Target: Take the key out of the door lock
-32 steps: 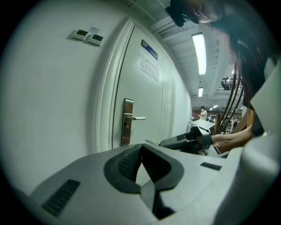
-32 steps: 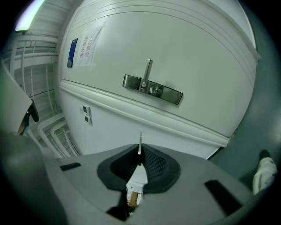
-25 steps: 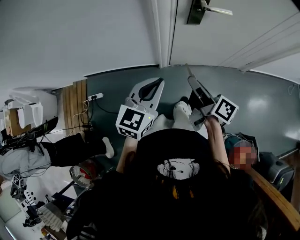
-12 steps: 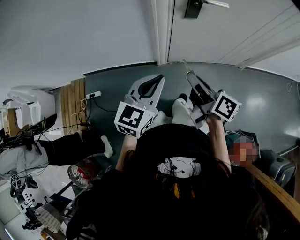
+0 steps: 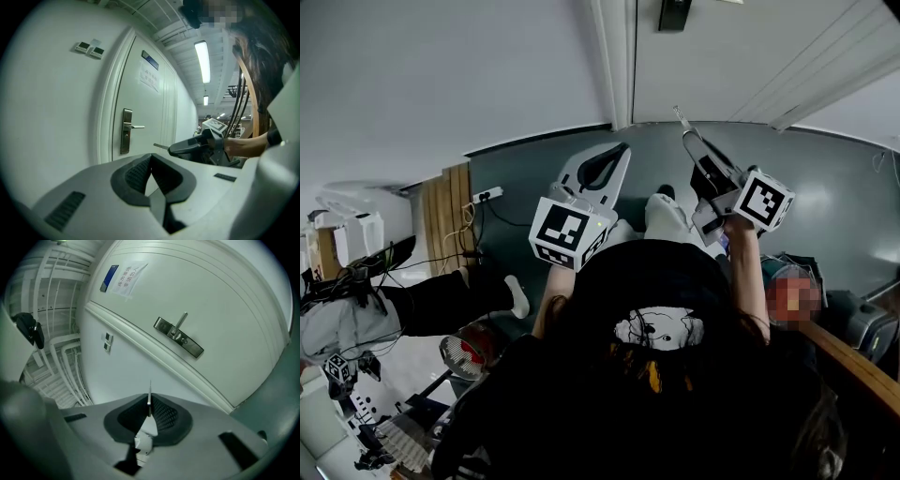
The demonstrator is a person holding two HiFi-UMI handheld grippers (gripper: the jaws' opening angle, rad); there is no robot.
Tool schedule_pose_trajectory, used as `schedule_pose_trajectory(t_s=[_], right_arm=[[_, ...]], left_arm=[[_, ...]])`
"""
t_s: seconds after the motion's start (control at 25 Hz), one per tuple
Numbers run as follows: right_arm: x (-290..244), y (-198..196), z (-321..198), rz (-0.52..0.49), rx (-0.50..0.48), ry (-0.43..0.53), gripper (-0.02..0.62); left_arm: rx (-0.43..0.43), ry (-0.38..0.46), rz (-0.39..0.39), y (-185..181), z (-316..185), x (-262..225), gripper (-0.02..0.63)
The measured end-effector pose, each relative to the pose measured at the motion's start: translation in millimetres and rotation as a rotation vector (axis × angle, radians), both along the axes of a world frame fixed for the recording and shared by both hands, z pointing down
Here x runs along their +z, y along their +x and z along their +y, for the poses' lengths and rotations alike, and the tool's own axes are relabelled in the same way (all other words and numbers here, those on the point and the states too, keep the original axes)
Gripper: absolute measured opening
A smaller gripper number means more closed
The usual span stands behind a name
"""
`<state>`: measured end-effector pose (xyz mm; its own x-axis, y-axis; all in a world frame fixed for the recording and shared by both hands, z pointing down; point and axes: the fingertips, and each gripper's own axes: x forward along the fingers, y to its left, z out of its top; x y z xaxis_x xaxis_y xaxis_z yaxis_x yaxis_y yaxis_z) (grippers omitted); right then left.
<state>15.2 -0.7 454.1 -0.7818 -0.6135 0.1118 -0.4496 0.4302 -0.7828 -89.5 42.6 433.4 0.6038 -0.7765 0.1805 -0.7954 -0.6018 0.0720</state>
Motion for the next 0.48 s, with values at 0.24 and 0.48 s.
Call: schedule_pose_trajectory(t_s=[0.24, 0.48], right_arm=[[-4.8, 2.2, 1.1, -0.003, 0.006, 0.007, 0.02], [-8.5, 9.5, 5.3, -0.006, 0.01, 0.012, 0.02]], left_arm=[[0.015, 0.002, -0.007, -2.3, 5.2, -1.4, 0.008], [0.033, -0.003, -0.014, 7.4, 10.3, -1.1, 0.008]])
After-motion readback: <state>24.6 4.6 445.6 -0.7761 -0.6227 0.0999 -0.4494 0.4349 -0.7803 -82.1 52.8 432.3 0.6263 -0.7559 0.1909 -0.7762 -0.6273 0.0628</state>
